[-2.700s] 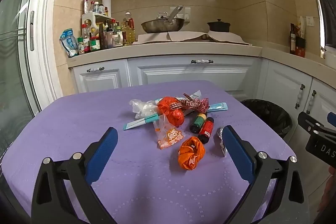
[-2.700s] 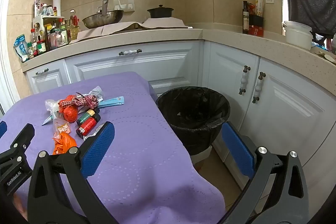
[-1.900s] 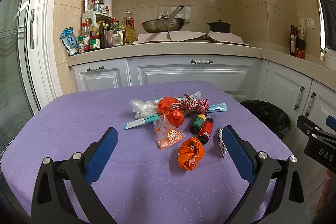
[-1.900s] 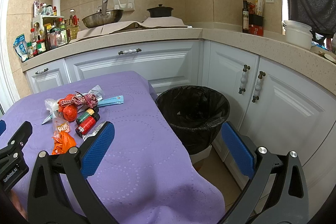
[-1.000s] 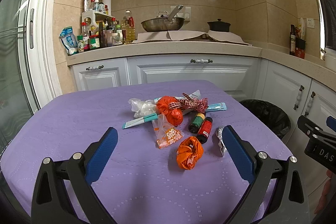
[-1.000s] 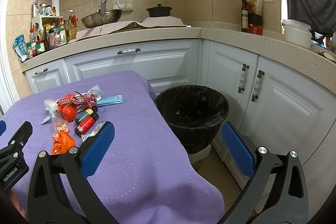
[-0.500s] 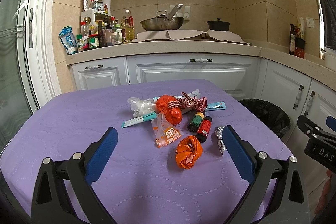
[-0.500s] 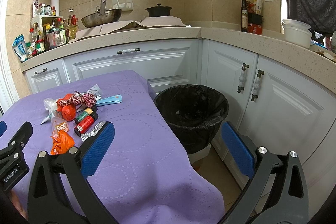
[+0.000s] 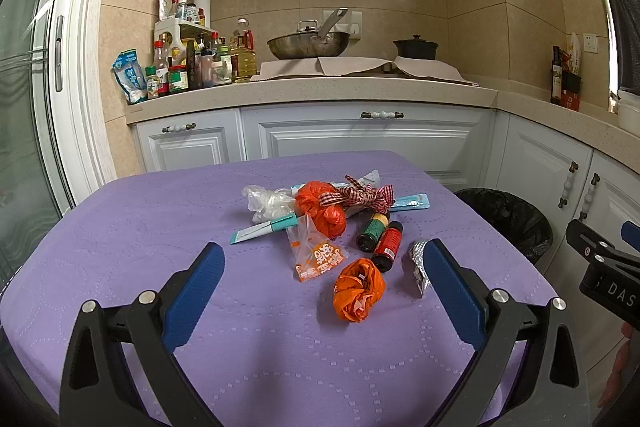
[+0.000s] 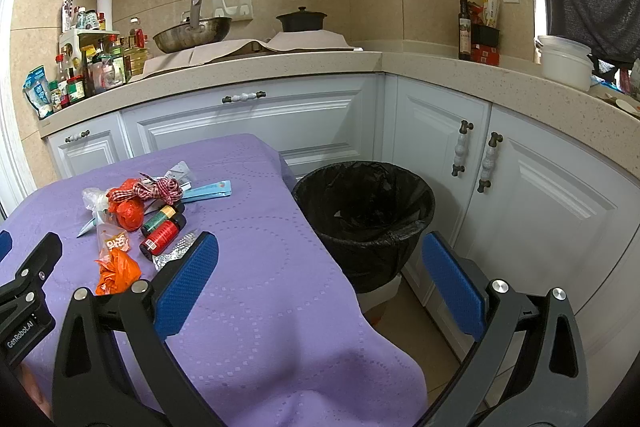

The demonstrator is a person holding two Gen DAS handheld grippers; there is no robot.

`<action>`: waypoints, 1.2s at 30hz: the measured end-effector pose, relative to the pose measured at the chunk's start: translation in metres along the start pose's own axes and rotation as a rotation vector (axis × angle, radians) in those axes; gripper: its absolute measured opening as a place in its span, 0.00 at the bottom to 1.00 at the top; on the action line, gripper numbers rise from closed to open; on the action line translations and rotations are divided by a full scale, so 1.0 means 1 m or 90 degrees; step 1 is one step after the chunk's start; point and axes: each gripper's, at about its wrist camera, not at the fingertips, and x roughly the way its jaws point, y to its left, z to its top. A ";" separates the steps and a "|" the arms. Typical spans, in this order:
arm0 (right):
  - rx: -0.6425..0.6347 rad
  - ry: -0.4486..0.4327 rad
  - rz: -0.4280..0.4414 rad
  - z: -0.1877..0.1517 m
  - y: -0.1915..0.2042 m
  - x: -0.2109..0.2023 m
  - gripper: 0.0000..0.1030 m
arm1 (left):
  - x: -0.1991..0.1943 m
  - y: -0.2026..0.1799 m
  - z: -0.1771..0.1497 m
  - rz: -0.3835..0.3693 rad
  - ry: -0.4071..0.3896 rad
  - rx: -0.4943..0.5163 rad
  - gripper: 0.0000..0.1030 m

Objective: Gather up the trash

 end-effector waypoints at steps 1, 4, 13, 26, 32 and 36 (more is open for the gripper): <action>0.000 0.001 0.000 0.001 0.001 0.000 0.97 | 0.000 0.000 0.000 0.000 0.000 0.000 0.94; 0.000 0.001 0.000 -0.003 0.000 0.003 0.97 | 0.000 0.000 0.000 0.000 0.001 -0.001 0.94; -0.002 0.020 0.031 -0.010 0.003 0.016 0.97 | 0.015 0.009 -0.016 0.015 0.031 -0.016 0.94; -0.068 0.072 0.140 -0.022 0.090 0.060 0.71 | 0.032 0.067 -0.027 0.070 0.079 -0.068 0.94; -0.085 0.123 0.157 -0.032 0.112 0.087 0.51 | 0.041 0.075 -0.031 0.070 0.095 -0.077 0.94; -0.092 0.148 0.163 -0.038 0.114 0.099 0.26 | 0.047 0.073 -0.033 0.054 0.105 -0.077 0.94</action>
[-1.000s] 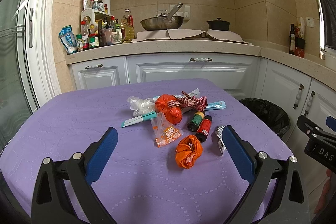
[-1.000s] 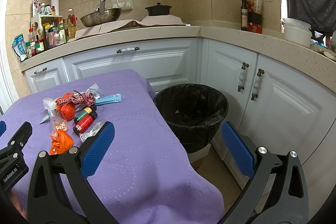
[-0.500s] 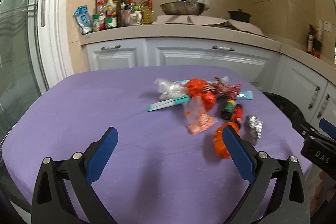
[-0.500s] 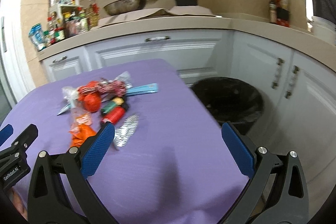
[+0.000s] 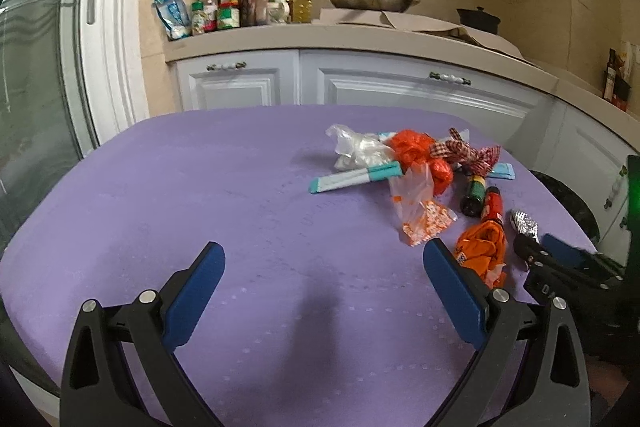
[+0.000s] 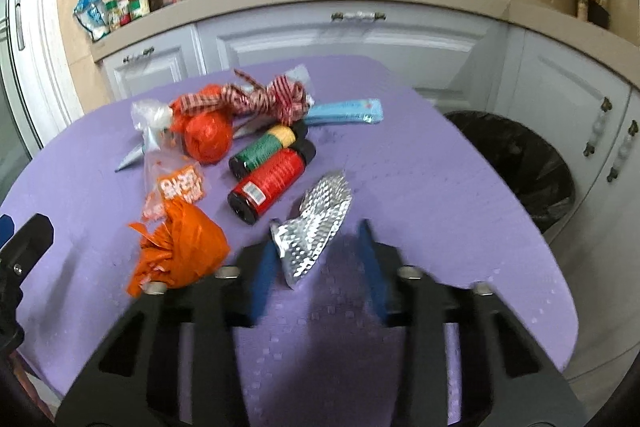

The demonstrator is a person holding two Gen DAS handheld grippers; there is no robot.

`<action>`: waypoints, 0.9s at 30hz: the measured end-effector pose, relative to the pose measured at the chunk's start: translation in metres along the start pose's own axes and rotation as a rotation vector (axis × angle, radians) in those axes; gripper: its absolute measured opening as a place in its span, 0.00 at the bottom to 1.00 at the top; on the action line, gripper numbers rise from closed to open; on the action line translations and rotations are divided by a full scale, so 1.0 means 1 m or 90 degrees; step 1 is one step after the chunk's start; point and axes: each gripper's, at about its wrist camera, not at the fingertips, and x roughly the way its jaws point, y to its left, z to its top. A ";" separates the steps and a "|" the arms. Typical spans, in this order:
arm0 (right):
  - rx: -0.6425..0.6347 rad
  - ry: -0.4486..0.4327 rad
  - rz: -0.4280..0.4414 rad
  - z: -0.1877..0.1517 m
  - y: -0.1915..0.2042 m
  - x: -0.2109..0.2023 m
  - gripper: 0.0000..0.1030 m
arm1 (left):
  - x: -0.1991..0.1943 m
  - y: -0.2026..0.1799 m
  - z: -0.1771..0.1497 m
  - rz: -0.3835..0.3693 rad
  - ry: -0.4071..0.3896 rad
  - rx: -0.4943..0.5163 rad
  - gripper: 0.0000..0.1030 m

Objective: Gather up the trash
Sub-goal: 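Grasp the silver foil wrapper with the right gripper while the left gripper grasps the orange bag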

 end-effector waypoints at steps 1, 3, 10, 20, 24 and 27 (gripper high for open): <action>0.002 -0.002 -0.001 -0.001 -0.001 0.001 0.23 | 0.001 -0.002 0.000 -0.003 0.003 0.000 0.94; 0.002 -0.006 -0.004 -0.001 -0.005 0.000 0.23 | 0.004 -0.006 0.000 -0.014 0.009 0.001 0.94; 0.002 -0.030 -0.020 -0.002 -0.025 -0.011 0.19 | 0.005 -0.032 -0.003 -0.050 0.015 0.022 0.91; 0.014 -0.051 -0.032 -0.005 -0.061 -0.026 0.20 | 0.008 -0.080 -0.009 -0.080 0.009 0.074 0.67; 0.025 -0.045 -0.025 -0.006 -0.071 -0.025 0.20 | 0.015 -0.091 -0.011 -0.094 0.025 0.084 0.66; 0.029 -0.044 -0.021 -0.008 -0.075 -0.024 0.20 | 0.023 -0.095 -0.012 -0.103 0.047 0.080 0.42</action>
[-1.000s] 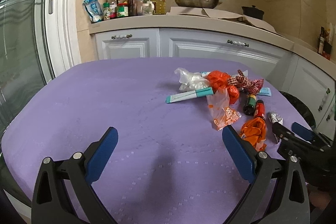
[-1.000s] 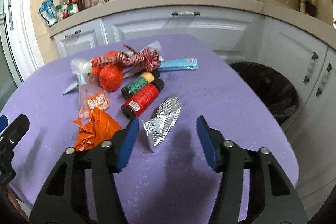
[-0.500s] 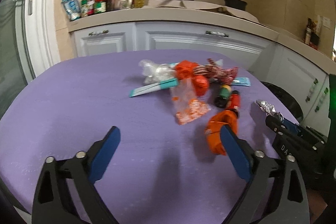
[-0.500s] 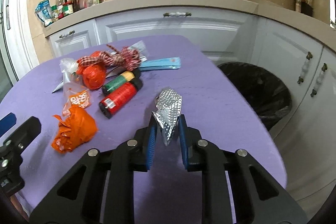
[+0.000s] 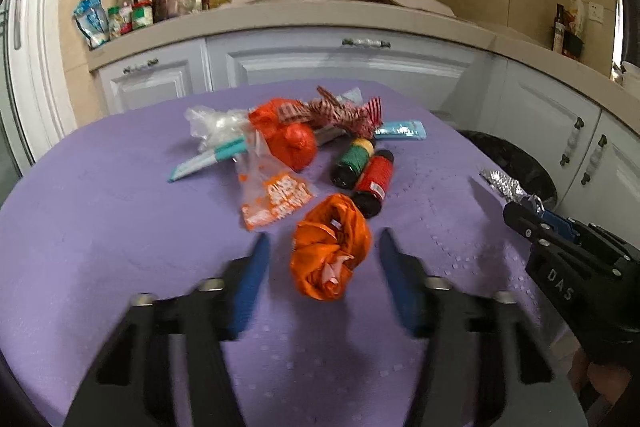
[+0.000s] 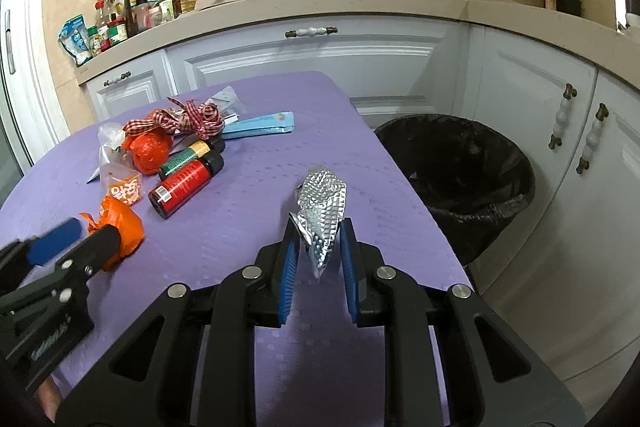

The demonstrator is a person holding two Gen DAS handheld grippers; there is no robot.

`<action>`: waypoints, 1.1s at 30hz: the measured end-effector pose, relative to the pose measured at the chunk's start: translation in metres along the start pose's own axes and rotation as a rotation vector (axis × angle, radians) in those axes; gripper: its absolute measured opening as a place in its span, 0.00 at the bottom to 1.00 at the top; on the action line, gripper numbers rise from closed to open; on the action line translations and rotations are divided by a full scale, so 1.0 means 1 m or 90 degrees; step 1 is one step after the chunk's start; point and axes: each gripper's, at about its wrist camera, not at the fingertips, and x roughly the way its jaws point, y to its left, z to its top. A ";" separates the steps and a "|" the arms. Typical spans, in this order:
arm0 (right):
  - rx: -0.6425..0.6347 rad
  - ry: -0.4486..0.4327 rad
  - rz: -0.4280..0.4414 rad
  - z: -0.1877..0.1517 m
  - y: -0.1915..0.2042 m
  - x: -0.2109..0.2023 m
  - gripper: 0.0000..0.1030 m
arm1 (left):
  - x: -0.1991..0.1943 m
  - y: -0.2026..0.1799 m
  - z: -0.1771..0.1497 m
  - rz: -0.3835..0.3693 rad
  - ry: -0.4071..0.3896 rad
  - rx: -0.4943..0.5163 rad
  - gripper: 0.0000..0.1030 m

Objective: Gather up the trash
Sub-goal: 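Grasp the silver foil wrapper with the right gripper while the left gripper grasps the orange bag, then carry both items over the black bin and open both grippers to drop them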

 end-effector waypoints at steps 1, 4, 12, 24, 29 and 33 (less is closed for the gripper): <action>0.001 0.001 0.001 0.000 -0.001 0.000 0.20 | 0.002 -0.001 -0.001 -0.002 0.006 -0.001 0.37; 0.002 0.000 0.002 -0.001 -0.004 0.000 0.20 | 0.002 -0.002 -0.002 0.001 -0.005 0.000 0.35; 0.010 -0.014 -0.002 0.002 -0.017 -0.007 0.20 | -0.015 -0.010 0.003 -0.005 -0.037 -0.002 0.34; 0.044 -0.063 -0.038 0.034 -0.072 -0.021 0.20 | -0.005 -0.065 0.050 -0.074 -0.066 0.016 0.34; 0.064 -0.078 -0.065 0.054 -0.110 -0.015 0.20 | 0.009 -0.101 0.075 -0.102 -0.075 0.030 0.34; 0.059 -0.082 -0.095 0.070 -0.135 -0.001 0.20 | 0.027 -0.131 0.096 -0.131 -0.064 0.030 0.34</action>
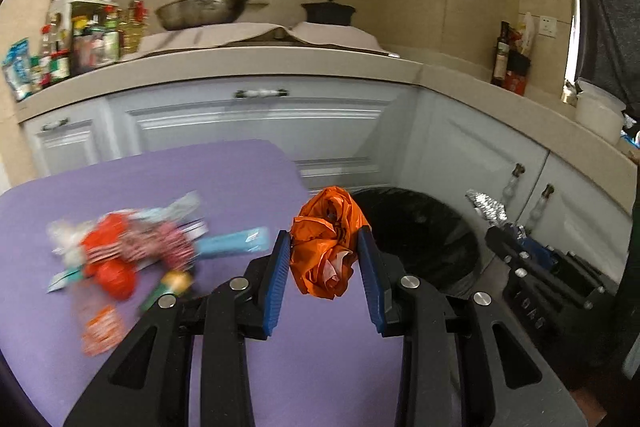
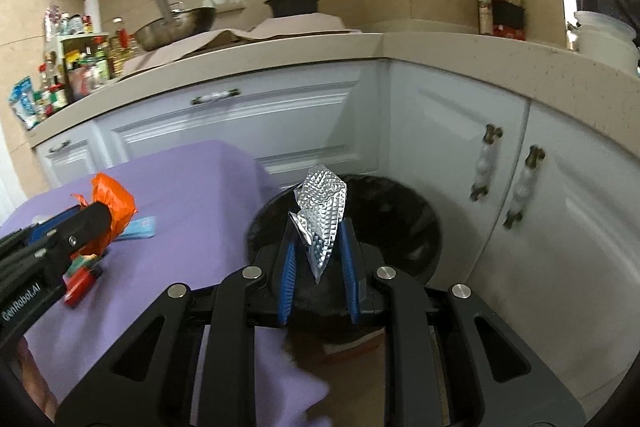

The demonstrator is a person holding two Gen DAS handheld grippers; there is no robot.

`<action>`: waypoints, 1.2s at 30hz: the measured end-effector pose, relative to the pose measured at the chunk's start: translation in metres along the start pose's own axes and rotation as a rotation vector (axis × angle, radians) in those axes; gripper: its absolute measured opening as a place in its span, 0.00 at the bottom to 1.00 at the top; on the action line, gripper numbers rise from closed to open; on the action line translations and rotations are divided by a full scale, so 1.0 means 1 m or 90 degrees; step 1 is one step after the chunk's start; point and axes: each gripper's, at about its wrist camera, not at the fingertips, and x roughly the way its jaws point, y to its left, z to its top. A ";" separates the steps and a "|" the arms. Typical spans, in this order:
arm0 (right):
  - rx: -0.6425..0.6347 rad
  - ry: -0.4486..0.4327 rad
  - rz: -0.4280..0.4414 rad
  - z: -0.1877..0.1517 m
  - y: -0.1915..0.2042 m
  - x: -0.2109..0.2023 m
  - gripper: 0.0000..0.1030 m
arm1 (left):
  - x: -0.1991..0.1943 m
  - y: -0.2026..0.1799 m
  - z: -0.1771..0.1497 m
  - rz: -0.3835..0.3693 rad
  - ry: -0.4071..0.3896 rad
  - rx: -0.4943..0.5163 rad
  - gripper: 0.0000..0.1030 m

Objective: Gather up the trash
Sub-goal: 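Carry both items over the black bin and open both grippers to drop them, then grasp the red spray can with the right gripper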

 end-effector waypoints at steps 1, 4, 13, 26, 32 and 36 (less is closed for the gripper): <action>0.001 0.001 -0.003 0.003 -0.003 0.005 0.20 | 0.006 -0.006 0.004 -0.004 0.001 0.002 0.34; 0.005 0.008 -0.012 0.010 -0.017 0.024 0.20 | 0.032 -0.029 0.017 -0.011 0.007 0.018 0.34; 0.035 0.029 -0.037 0.021 -0.053 0.087 0.32 | 0.100 -0.060 0.032 -0.004 0.045 0.042 0.36; 0.045 0.039 -0.059 0.011 -0.052 0.093 0.44 | 0.103 -0.052 0.032 0.003 0.044 0.019 0.53; 0.047 0.028 -0.054 0.013 -0.039 0.073 0.47 | 0.079 -0.038 0.031 0.012 0.025 0.014 0.57; 0.040 0.019 -0.045 0.014 -0.023 0.057 0.49 | 0.058 -0.017 0.025 0.029 0.018 0.007 0.58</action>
